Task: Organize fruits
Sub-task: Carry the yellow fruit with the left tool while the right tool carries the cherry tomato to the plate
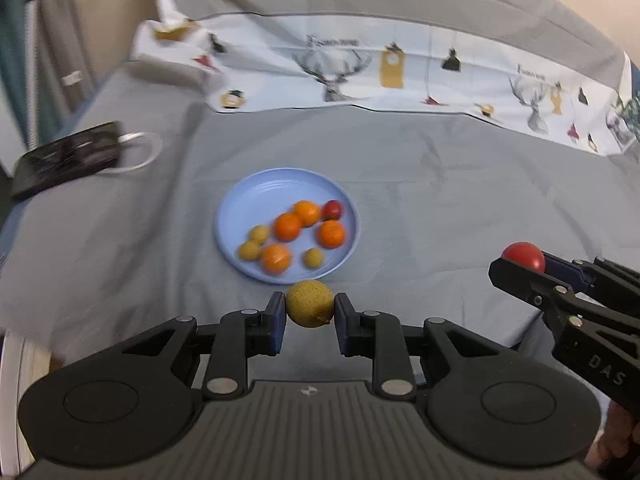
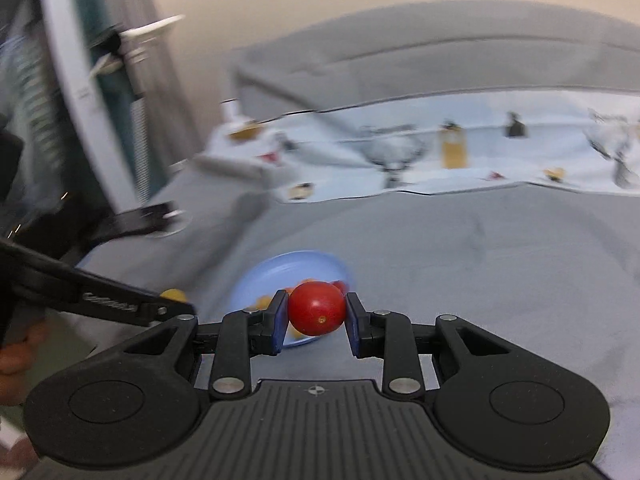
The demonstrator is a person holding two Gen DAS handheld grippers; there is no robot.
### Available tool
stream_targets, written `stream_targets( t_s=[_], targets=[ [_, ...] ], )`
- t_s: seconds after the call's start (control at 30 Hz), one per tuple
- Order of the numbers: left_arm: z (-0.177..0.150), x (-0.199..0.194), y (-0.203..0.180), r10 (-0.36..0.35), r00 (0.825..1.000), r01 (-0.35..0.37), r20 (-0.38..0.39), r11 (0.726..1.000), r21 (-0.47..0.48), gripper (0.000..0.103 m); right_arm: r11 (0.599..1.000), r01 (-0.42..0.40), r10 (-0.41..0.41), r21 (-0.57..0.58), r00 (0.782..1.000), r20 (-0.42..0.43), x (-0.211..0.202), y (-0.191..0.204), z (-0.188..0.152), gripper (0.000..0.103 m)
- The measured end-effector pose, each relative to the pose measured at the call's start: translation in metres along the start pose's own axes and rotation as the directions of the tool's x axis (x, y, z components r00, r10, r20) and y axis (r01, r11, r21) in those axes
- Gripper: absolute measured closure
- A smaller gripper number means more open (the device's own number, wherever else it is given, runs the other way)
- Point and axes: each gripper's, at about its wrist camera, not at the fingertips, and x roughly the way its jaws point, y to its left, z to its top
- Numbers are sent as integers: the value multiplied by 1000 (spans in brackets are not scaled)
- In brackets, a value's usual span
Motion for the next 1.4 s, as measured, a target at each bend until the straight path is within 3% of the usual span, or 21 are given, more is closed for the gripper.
stream_targets(
  t_s=[0.17,0.57,1.4],
  targets=[
    [-36,-27,18,-1,999,4,35,998,-69,75,994,-12,10,-106,1000,-19,-22,37,-9,72],
    [-53,-63,21,-35,990,48,138,995,-90,75,984,63,-59,-168,998,30,-53,63,-18,72],
    [-51,-57,26,-40,991,53,124,993,-104,75,981,62,-60,-185,998,20,-52,69,-20,72]
  ],
)
